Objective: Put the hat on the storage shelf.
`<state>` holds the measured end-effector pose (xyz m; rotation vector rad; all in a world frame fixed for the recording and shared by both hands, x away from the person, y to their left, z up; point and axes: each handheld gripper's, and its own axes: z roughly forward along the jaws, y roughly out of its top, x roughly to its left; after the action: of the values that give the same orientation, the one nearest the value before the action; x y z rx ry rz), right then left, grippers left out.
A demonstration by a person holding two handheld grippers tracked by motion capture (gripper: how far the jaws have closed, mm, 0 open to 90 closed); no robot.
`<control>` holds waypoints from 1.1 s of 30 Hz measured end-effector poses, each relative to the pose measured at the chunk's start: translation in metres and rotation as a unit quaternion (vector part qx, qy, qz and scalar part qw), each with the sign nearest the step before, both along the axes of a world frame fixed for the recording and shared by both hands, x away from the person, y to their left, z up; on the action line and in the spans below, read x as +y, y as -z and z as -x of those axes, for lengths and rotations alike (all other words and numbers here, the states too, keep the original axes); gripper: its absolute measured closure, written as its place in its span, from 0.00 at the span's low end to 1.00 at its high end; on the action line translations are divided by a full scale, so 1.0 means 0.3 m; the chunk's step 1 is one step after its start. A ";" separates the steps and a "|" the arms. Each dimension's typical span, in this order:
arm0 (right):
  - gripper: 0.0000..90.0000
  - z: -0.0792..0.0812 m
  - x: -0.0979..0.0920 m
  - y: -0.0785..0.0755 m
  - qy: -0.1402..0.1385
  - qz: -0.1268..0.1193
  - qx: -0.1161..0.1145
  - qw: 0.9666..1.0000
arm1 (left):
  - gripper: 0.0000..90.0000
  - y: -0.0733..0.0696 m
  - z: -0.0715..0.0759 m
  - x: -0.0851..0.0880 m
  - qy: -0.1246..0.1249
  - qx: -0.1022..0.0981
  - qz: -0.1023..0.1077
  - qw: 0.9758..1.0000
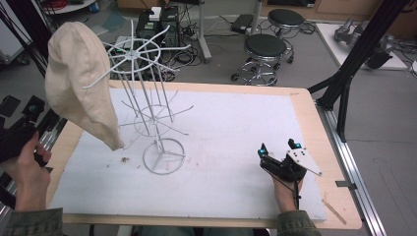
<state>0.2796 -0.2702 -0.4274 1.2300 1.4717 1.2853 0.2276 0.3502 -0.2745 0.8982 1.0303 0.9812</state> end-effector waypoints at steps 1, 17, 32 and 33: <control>0.04 0.000 0.000 0.000 0.000 0.000 0.000 1.000 | 0.25 0.014 0.003 0.001 -0.007 0.000 -0.004 1.000; 0.04 0.002 -0.004 0.001 0.000 0.002 0.000 1.000 | 0.24 0.253 -0.005 0.004 -0.065 0.054 -0.012 0.996; 0.04 0.005 -0.003 0.001 -0.001 0.002 0.001 1.000 | 0.24 0.398 -0.008 -0.055 -0.066 0.089 -0.025 0.994; 0.04 0.005 -0.003 0.001 -0.001 0.001 0.001 1.000 | 0.23 0.405 -0.011 -0.058 -0.064 0.093 -0.027 0.993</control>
<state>0.2780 -0.2711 -0.4278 1.2290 1.4756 1.2832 0.2310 0.3328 -0.3960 0.9914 1.2359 1.0508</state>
